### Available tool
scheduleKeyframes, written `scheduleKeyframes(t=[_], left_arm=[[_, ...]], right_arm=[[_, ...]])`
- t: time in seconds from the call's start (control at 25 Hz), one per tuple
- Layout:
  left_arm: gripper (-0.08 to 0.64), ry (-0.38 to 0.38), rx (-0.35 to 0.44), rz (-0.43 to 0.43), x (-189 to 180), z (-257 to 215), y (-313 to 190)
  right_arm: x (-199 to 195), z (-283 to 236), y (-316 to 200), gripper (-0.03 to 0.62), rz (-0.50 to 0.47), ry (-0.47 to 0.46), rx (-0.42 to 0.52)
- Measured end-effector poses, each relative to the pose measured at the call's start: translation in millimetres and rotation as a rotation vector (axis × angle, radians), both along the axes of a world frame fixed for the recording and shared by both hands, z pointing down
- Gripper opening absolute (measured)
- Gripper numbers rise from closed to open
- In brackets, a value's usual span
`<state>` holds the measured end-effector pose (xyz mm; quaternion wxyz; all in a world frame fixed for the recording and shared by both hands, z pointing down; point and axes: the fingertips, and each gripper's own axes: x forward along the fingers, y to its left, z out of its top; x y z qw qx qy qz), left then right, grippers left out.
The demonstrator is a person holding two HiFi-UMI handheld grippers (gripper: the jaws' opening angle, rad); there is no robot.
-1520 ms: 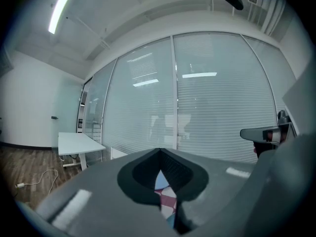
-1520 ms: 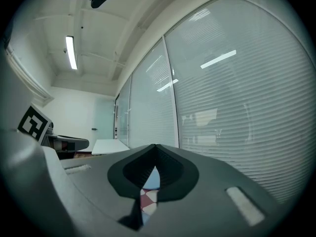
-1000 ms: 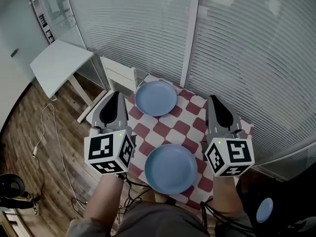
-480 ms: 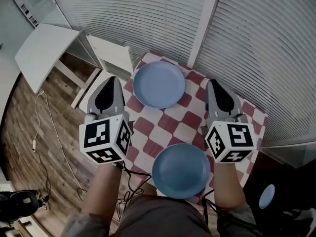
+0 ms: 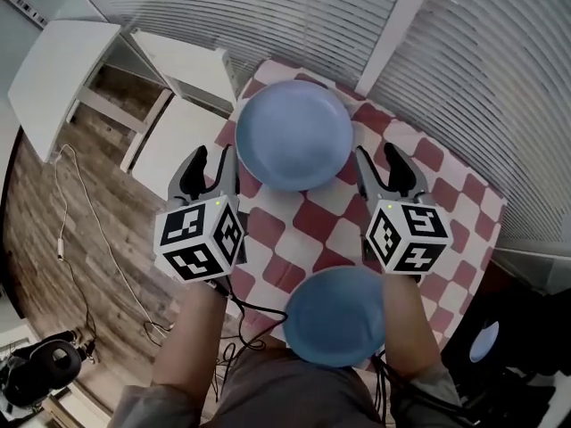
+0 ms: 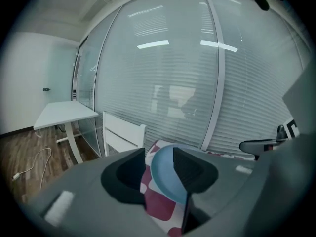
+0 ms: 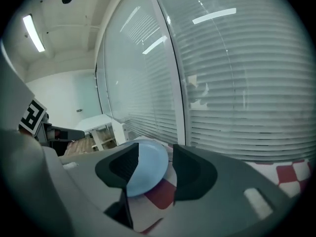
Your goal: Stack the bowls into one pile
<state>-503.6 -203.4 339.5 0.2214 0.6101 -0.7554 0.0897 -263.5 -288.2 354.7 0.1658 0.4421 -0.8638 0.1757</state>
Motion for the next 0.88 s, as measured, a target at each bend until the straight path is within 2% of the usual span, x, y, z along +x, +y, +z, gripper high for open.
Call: scheduleKeyframes(t=[0.36, 0.88], left_arm=[[0.166, 0.014, -0.079, 0.002, -17, 44, -20], [0.166, 0.073, -0.154, 0.010, -17, 100, -35]], right_arm=[[-13, 47, -11, 0.245, 0.009, 0.030, -0.089], [-26, 103, -17, 0.244, 0.003, 0.061, -0.196]])
